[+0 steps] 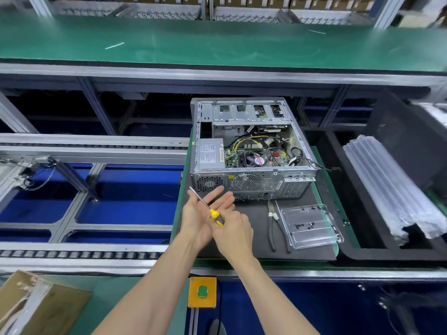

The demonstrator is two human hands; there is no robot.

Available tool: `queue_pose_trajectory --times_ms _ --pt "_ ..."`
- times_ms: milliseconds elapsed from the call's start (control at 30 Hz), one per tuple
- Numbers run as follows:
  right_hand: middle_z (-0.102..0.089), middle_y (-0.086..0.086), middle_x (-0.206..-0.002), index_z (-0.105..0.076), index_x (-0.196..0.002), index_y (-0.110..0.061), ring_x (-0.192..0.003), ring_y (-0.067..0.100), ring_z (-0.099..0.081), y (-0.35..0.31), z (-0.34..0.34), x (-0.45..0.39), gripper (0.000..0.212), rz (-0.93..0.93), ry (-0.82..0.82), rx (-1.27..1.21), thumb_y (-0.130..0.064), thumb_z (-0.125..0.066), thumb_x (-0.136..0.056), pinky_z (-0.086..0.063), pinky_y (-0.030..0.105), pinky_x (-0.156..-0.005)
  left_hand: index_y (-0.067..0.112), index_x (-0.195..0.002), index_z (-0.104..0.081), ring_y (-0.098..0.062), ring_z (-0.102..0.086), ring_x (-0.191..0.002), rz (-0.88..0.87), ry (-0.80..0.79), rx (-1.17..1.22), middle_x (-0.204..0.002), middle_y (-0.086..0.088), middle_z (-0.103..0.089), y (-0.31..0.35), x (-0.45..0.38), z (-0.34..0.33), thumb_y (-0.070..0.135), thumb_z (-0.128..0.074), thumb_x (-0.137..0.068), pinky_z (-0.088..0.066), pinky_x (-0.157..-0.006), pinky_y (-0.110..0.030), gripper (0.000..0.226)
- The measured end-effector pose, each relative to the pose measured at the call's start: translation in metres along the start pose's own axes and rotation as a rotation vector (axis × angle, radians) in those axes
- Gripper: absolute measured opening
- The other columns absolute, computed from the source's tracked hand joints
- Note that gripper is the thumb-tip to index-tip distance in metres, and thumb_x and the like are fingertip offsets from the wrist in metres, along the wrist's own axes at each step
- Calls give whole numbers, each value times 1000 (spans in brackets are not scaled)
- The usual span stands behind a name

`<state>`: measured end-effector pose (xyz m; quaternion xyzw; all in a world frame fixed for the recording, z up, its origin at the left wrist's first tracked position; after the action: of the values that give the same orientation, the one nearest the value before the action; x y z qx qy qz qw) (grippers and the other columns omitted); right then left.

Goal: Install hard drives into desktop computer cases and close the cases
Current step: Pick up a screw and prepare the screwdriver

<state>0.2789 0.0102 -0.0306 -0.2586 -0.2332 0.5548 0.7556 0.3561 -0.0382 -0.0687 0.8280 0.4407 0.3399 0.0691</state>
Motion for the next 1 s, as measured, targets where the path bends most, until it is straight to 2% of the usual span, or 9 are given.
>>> queue_pose_trajectory --times_ms 167,300,400,500,667,800,867,933,1000 --pt "-69 1 -93 -66 -80 -28 -90 23 -63 14 -2 -6 14 -117 -12 -175 -39 -67 -87 -45 33 -66 0 -128 -58 -31 -74 -93 38 -16 -140 -111 -25 -72 -15 -3 -3 64 -25 -102 -59 -79 -42 77" --pt "-60 -4 -66 -57 -56 -23 -67 16 -56 32 -6 -9 30 -233 -50 -449 -24 -72 -82 -41 32 -60 -2 -123 -61 -33 -72 -101 56 -57 -184 -116 -25 -70 -24 -4 -3 50 -31 -107 -55 -86 -43 61" --pt "-65 5 -65 -70 -65 -14 -66 14 -56 50 1 -11 15 -329 2 -742 -11 -70 -80 -46 35 -66 0 -109 -68 -26 -73 -94 -18 -38 -381 -108 -20 -73 -23 -3 5 30 -45 -106 -59 -81 -37 38" --pt "-66 9 -72 -75 -80 -4 -72 16 -56 57 2 -15 11 -340 -11 -815 -4 -65 -85 -47 36 -72 -1 -99 -75 -25 -74 -92 -173 10 -619 -104 -21 -75 -17 -1 14 9 -64 -95 -61 -80 -31 16" --pt "-47 -6 -52 -64 -59 -14 -54 10 -41 62 -1 -15 28 -360 -21 -819 -2 -61 -85 -34 27 -53 8 -93 -81 -25 -75 -91 -302 0 -800 -96 -15 -77 -6 -2 19 1 -73 -87 -60 -75 -26 13" --pt "-38 -4 -51 -69 -69 -2 -48 10 -29 64 -8 -15 15 -383 -85 -908 -5 -61 -82 -22 23 -43 9 -90 -78 -28 -76 -81 -362 96 -986 -85 -12 -77 1 -9 27 5 -69 -93 -62 -76 -34 11" --pt "-39 -7 -51 -67 -72 -3 -50 10 -32 61 -9 -15 19 -324 -103 -831 -19 -65 -81 -25 25 -46 5 -92 -73 -25 -76 -78 -375 182 -907 -83 -13 -77 3 -12 30 7 -60 -99 -61 -71 -31 14" --pt "-45 -12 -50 -63 -70 -12 -49 9 -39 60 -11 -15 22 -270 -119 -717 -28 -64 -85 -30 27 -50 -1 -96 -66 -22 -76 -79 -336 253 -608 -87 -17 -76 6 -15 31 8 -51 -104 -61 -67 -28 19" --pt "-52 -13 -55 -63 -74 -19 -51 6 -45 58 -16 -13 18 -230 -147 -659 -27 -62 -91 -36 28 -55 1 -99 -61 -20 -77 -82 -280 263 -296 -94 -18 -77 8 -19 25 12 -48 -106 -63 -72 -30 18"
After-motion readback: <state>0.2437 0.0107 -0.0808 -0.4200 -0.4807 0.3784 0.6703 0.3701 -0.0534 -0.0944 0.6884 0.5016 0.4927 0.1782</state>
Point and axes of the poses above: each hand's wrist, its own x-axis away from the middle knuckle, its own z-axis out of the back of the hand, y = z × x, the point moved 7 cm from there along -x, towards the middle knuckle
